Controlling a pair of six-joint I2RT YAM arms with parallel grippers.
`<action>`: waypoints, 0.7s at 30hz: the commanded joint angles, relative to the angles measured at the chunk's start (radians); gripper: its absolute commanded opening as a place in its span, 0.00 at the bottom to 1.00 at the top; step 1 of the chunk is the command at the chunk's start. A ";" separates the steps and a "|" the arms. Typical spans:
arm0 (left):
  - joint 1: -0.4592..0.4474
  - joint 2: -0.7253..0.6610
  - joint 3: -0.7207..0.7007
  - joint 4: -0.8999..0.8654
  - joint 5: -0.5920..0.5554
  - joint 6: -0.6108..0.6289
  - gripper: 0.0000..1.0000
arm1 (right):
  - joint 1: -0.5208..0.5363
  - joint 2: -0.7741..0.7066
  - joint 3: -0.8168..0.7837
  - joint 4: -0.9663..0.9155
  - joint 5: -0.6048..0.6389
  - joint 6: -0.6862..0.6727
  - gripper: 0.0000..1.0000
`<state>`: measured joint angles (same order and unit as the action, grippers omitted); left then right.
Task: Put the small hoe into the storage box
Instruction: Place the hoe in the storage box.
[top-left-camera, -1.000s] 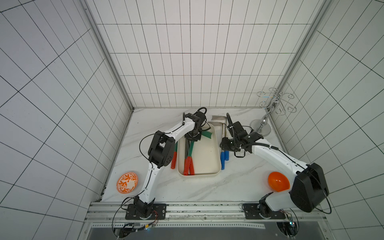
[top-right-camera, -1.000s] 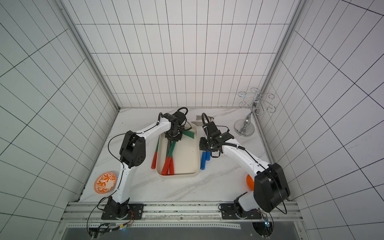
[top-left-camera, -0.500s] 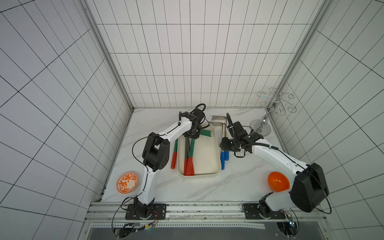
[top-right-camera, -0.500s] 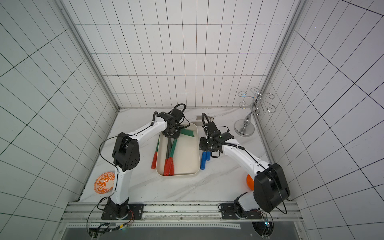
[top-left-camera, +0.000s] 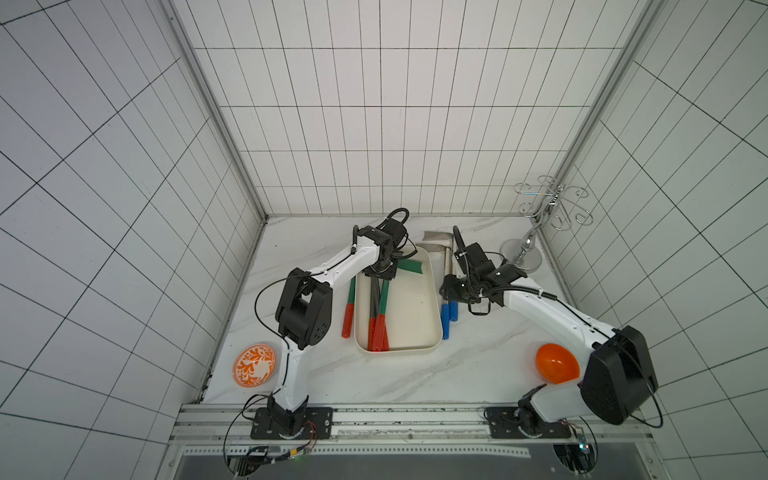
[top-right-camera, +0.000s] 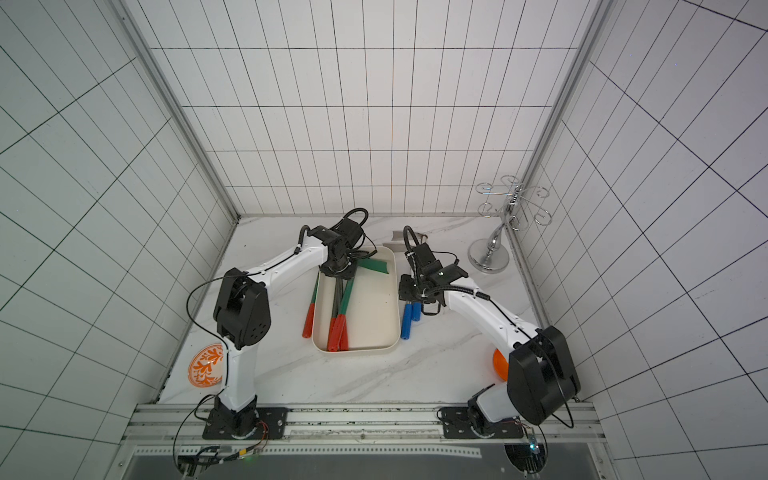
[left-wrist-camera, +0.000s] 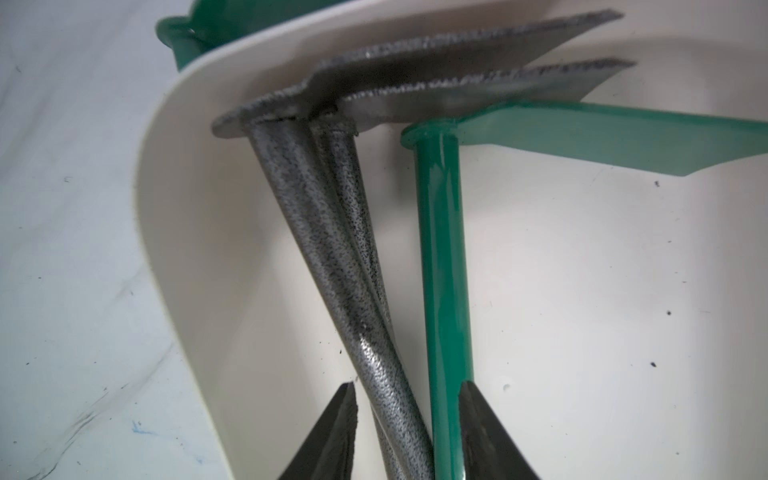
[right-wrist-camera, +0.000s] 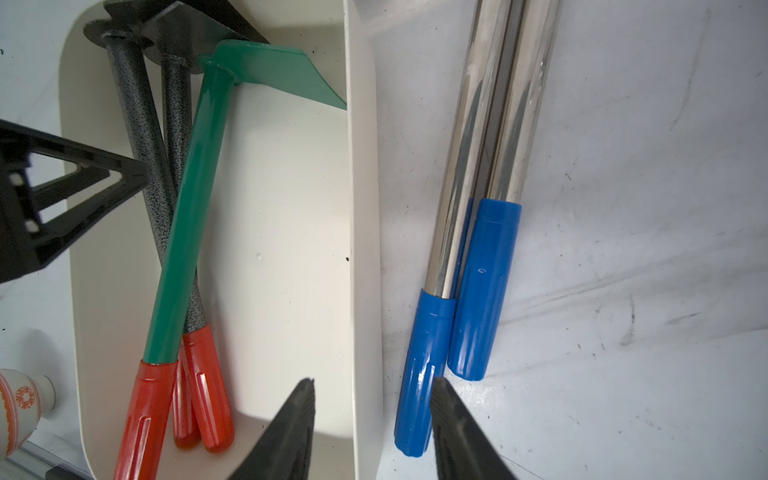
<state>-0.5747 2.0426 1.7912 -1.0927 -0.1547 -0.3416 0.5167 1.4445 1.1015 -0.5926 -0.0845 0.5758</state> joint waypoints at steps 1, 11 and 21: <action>0.007 -0.082 -0.030 0.050 -0.020 -0.017 0.43 | -0.010 -0.014 -0.032 0.001 0.003 0.010 0.47; 0.125 -0.313 -0.233 0.174 -0.002 -0.028 0.43 | 0.000 0.000 -0.034 0.001 -0.014 0.004 0.47; 0.343 -0.451 -0.449 0.255 0.077 0.055 0.45 | 0.038 0.051 -0.003 -0.010 -0.013 -0.025 0.47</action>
<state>-0.2729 1.6424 1.3849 -0.8986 -0.1211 -0.3202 0.5388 1.4658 1.1015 -0.5926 -0.0891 0.5732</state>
